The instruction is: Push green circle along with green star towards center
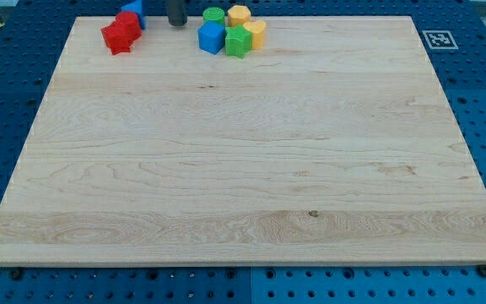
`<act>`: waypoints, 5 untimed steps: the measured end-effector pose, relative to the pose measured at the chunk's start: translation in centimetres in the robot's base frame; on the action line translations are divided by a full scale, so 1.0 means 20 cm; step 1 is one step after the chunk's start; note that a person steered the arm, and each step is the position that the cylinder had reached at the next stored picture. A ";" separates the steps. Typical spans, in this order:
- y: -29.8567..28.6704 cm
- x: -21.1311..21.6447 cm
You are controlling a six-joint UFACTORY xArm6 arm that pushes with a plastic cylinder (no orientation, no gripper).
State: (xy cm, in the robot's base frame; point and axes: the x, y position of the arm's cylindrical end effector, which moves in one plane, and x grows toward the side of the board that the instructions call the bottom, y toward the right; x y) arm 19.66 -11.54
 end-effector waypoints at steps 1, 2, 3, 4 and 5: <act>0.08 -0.02; 0.22 -0.02; 0.38 -0.01; 0.41 0.05; 0.41 0.15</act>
State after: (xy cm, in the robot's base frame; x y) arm 22.59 -3.38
